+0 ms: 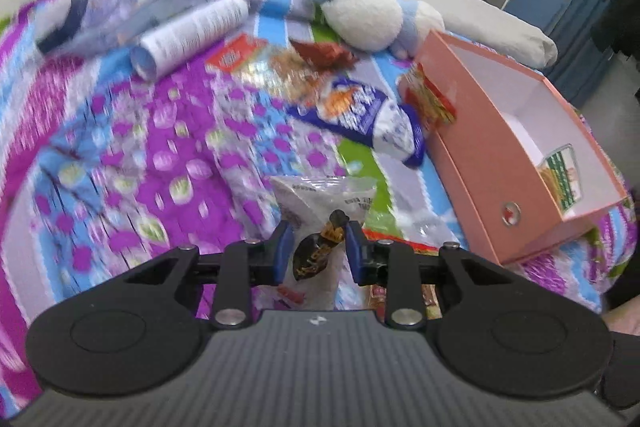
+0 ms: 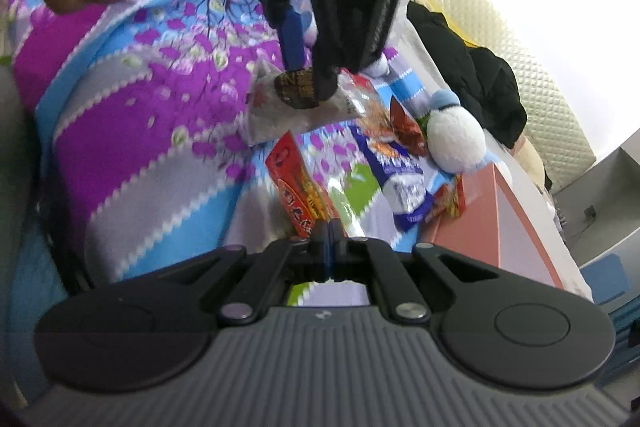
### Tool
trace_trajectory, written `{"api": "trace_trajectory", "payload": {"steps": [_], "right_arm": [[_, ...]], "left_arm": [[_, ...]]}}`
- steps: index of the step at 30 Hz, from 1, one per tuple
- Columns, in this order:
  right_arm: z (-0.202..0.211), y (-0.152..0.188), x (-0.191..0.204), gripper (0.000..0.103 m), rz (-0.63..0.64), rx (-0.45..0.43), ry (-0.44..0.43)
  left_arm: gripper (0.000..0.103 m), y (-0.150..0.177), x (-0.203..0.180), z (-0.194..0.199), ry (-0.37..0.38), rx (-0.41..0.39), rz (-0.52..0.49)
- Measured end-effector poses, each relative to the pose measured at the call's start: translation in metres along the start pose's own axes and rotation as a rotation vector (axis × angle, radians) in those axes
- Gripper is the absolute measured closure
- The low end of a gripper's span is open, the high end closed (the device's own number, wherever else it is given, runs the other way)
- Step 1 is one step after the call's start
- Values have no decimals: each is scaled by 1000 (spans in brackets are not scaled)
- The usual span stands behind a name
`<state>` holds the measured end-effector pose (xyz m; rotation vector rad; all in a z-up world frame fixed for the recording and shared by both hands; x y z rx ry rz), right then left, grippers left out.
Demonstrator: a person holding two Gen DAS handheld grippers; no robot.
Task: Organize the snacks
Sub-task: 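Lift the clear candy bag with left gripper while right gripper lifts the brown-strip packet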
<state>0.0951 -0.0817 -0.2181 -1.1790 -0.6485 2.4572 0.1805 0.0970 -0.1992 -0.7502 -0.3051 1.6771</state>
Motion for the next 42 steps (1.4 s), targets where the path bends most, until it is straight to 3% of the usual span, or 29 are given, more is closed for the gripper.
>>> {"api": "trace_trajectory", "payload": {"steps": [6, 18, 19, 20, 21, 22, 23, 29, 35, 42], "right_arm": [[6, 24, -2, 100, -10, 60, 14], [1, 48, -19, 95, -240, 141, -61], [2, 49, -20, 88, -263, 140, -74], [3, 49, -21, 68, -284, 139, -89], [4, 50, -22, 56, -311, 136, -105], [6, 51, -25, 36, -342, 128, -118], [8, 52, -26, 26, -369, 115, -127], [20, 51, -41, 24, -597, 30, -183], [16, 51, -62, 24, -867, -42, -130], [-21, 59, -58, 24, -950, 19, -82]], "left_arm": [[70, 11, 5, -15, 52, 81, 55], [68, -3, 7, -28, 23, 86, 27], [59, -3, 7, -28, 19, 87, 31], [45, -3, 8, -29, 6, 90, 37], [40, -3, 10, -28, -6, 85, 40], [39, -2, 11, -27, -8, 76, 40], [37, -1, 12, -26, -8, 73, 43], [22, 2, 18, -22, -23, 66, 56], [21, 6, 18, -17, -4, 48, 63], [21, 14, 10, -19, -12, 52, 39]]}}
Point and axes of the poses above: each gripper's, at about its wrist camera, not at the fingertips, and z roughly against the way its jaws point, x to its left, y to its underside, the point moved 1 cm from there along -z, roughly the way its jaws point, and after that the axes turned 1 degree about y, right-handed, at the moved point
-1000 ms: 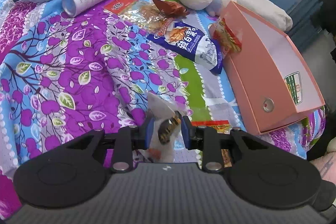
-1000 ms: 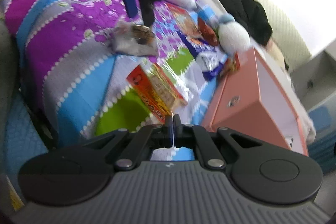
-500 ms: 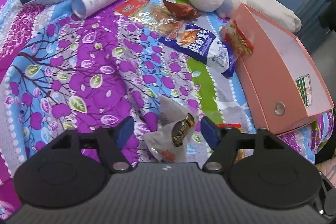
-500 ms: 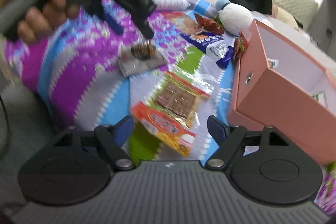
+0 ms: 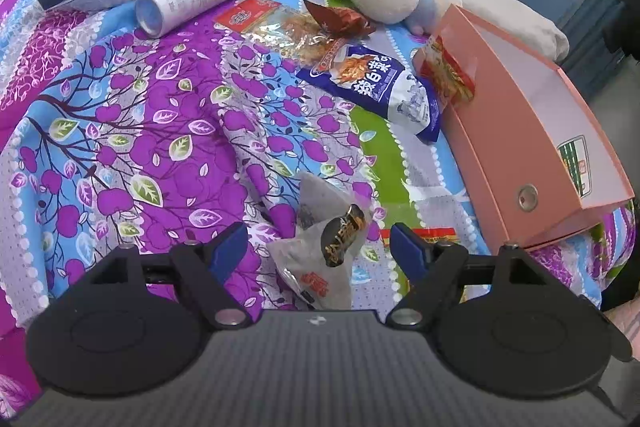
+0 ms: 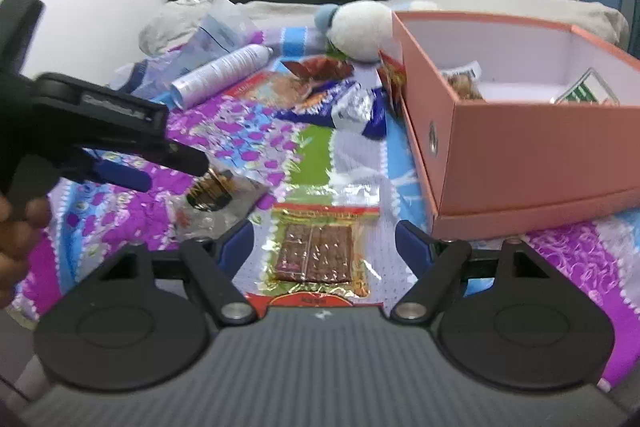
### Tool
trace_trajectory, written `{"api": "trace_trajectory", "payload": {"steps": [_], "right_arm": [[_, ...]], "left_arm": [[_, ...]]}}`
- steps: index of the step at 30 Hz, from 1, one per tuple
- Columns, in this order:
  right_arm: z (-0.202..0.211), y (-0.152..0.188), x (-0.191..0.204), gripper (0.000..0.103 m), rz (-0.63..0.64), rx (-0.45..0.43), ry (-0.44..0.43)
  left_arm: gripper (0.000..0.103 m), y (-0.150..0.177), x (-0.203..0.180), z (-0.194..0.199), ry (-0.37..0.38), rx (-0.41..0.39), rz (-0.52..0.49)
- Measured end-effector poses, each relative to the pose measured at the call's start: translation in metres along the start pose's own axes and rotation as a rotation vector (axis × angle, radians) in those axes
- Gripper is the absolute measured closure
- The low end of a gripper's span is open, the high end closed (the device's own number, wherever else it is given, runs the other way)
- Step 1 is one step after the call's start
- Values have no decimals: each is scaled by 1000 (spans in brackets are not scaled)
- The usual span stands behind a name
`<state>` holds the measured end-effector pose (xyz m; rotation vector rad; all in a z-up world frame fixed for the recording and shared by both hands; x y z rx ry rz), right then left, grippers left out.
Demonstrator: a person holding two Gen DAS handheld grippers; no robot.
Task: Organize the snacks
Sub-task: 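Lift the clear candy bag with left gripper while right gripper lifts the brown-strip packet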
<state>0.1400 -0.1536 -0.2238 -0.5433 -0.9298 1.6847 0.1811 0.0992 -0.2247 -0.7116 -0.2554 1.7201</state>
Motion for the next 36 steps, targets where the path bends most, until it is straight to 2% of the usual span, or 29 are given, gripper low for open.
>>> {"api": "trace_trajectory", "payload": {"steps": [4, 7, 17, 19, 21, 22, 23, 26, 28, 30, 34, 36], "right_arm": [[-13, 7, 1, 24, 7, 41, 14], [-21, 12, 1, 14, 6, 75, 21], [-57, 14, 11, 12, 67, 136, -5], [-62, 15, 14, 12, 104, 133, -5], [-64, 13, 14, 16, 94, 137, -13], [-64, 12, 14, 20, 95, 144, -22], [-64, 11, 15, 25, 105, 146, -26], [-61, 8, 16, 37, 111, 157, -33], [-58, 7, 14, 40, 114, 159, -36], [-54, 6, 11, 41, 116, 162, -39], [-45, 5, 6, 42, 117, 155, -25], [-41, 4, 4, 42, 131, 147, -13]], "left_arm": [[21, 1, -1, 2, -1, -14, -13], [21, 1, 0, -1, -6, -17, -25], [23, 2, -8, -14, -19, -4, -98], [27, 2, -13, -16, -19, -1, -127], [34, 2, -18, -20, -23, 2, -167], [38, 2, -21, -23, -35, 9, -189], [46, 3, -23, -25, -45, 13, -206], [52, 0, -26, -26, -42, 17, -238], [53, -1, -30, -28, -35, 23, -256], [59, -1, -34, -31, -41, 28, -279], [62, 4, -40, -38, -87, 33, -320], [70, 5, -42, -38, -101, 29, -340]]}}
Point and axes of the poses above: each gripper's, at about its wrist camera, not at the fingertips, and z roughly against the way its jaws point, x to its left, y to its underside, the point moved 1 cm from there along -z, roughly the way its jaws point, and after that the axes turned 1 degree about y, right-handed, at the moved point
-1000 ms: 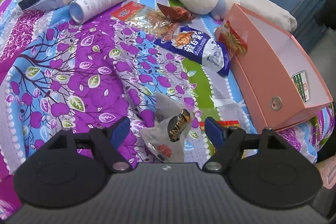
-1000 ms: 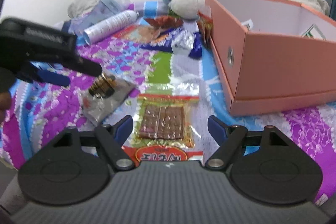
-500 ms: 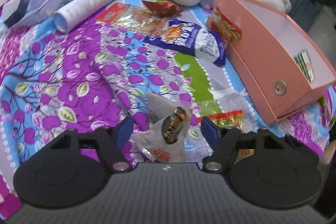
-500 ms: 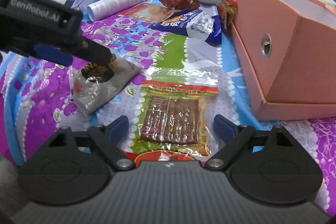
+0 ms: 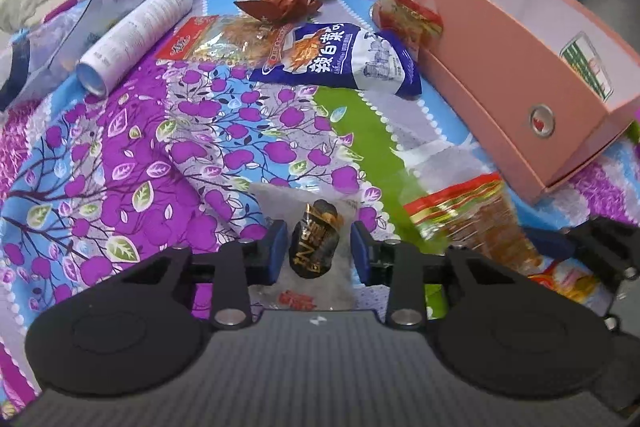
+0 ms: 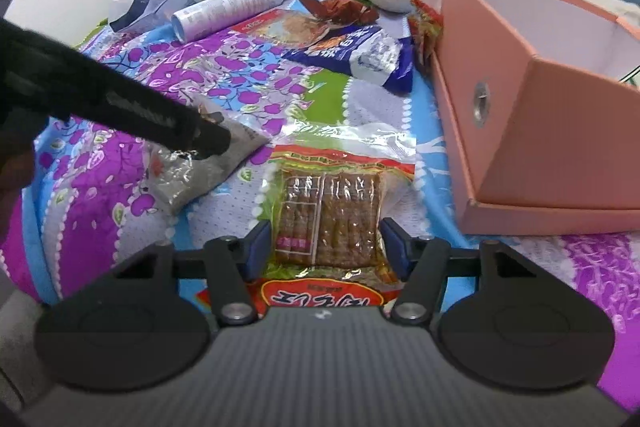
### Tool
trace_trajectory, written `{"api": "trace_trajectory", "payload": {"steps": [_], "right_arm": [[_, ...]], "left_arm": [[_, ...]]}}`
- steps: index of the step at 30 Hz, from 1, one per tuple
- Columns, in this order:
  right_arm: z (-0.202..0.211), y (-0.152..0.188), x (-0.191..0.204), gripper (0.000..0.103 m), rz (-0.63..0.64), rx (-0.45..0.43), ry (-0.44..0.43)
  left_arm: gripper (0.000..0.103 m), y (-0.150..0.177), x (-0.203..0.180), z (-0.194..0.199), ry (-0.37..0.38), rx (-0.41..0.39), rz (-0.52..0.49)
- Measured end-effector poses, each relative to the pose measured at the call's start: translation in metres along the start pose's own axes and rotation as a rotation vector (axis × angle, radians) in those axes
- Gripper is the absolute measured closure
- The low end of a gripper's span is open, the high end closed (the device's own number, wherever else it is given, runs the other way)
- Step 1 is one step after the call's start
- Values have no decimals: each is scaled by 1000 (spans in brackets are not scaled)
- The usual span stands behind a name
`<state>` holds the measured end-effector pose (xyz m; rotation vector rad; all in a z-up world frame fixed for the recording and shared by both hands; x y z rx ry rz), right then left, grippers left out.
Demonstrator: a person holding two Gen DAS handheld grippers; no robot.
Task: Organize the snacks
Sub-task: 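Lift the clear candy bag with left gripper while right gripper lifts the brown-strip packet, then carry both packets over the pink box and open both grippers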
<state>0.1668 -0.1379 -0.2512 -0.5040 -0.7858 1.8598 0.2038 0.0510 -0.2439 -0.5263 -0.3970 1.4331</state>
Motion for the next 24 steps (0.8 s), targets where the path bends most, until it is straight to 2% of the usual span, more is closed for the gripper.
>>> {"api": "trace_trajectory", "payload": {"steps": [2, 6, 15, 24], "right_arm": [[4, 1, -2, 42, 5, -3, 15], [10, 0, -6, 42, -8, -11, 23], [34, -8, -12, 42, -13, -46, 24], [73, -22, -14, 42, -20, -119, 6]], "left_arm": [[77, 1, 2, 0, -23, 0, 3], [84, 0, 9, 7, -13, -4, 43], [86, 1, 8, 36, 10, -39, 140], [86, -14, -5, 80, 53, -126, 182]]}}
Point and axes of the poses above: each gripper's, at about its wrist camera, not at the fingertips, and z roughly against the way its jaws point, x to its left, y to its underside, the point moved 1 cm from there along -z, roughly the way its jaws point, and after that the axes turned 1 degree about y, right-handed, at the moved point
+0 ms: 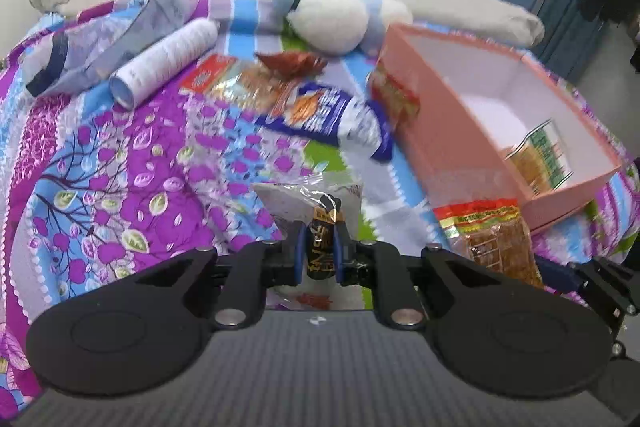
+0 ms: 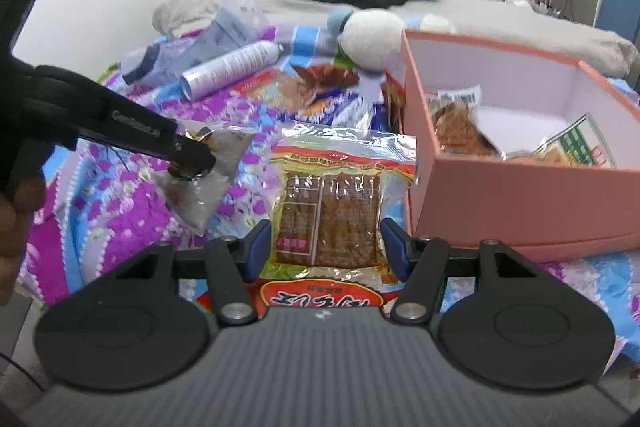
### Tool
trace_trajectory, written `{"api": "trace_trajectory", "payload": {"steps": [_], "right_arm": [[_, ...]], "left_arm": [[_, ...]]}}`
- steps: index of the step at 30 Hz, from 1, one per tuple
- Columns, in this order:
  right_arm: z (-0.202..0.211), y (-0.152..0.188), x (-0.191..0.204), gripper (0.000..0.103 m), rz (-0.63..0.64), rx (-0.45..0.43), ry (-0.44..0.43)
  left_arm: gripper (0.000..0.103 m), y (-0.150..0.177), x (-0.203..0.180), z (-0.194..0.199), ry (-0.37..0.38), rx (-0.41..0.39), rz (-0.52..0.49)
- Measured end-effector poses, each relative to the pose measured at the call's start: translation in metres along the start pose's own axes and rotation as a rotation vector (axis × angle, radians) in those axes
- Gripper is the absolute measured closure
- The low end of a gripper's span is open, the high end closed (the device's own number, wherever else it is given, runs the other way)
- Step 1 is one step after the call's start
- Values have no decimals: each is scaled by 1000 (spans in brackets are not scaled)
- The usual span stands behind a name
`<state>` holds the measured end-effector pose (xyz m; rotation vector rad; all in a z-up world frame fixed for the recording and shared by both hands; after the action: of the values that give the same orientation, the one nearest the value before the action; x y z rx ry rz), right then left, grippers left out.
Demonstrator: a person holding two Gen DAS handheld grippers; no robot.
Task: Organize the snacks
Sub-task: 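Carry both packets over the pink box and open both grippers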
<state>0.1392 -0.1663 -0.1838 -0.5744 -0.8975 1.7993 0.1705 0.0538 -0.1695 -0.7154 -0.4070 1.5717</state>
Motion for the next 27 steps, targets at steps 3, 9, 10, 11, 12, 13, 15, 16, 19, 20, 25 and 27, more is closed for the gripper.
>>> {"api": "trace_trajectory", "payload": {"steps": [3, 9, 10, 11, 12, 13, 15, 16, 19, 20, 25, 27], "right_arm": [[11, -6, -3, 42, -5, -24, 5], [37, -14, -13, 42, -24, -69, 32], [42, -15, -15, 42, -27, -77, 39], [46, -17, -16, 42, -31, -84, 45], [49, -18, -18, 42, -35, -90, 50], [53, -18, -20, 42, -40, -98, 55], [58, -19, -23, 42, -45, -109, 66], [61, -19, -25, 42, -48, -114, 71], [68, -19, -30, 42, -55, -123, 87], [69, -19, -32, 42, -58, -125, 93], [72, -20, -49, 42, -74, -138, 124], [71, -21, -57, 42, -86, -139, 138]], "left_arm": [[86, -6, -8, 13, 24, -29, 6], [86, -13, -24, 40, 68, -78, 6], [86, -14, -27, 44, 73, -84, 6], [86, -14, -30, 48, 83, -91, 8], [86, -14, -33, 51, 95, -94, 5], [86, -14, -37, 54, 106, -97, 4], [86, -14, -43, 56, 117, -103, -3], [86, -15, -46, 57, 124, -104, -5], [86, -17, -57, 57, 153, -110, -9], [86, -18, -61, 56, 159, -112, -13], [86, -29, -80, 45, 188, -119, -41], [86, -35, -89, 37, 193, -117, -51]]}}
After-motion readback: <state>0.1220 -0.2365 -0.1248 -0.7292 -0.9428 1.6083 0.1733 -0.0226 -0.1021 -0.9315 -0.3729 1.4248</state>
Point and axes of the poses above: each gripper's, at about its wrist camera, not at the fingertips, and z roughly against the way its jaws point, x to its left, y to its underside, the point moved 1 cm from there along -z, roughly the way its jaws point, and after that the axes turned 1 degree about y, right-handed, at the moved point
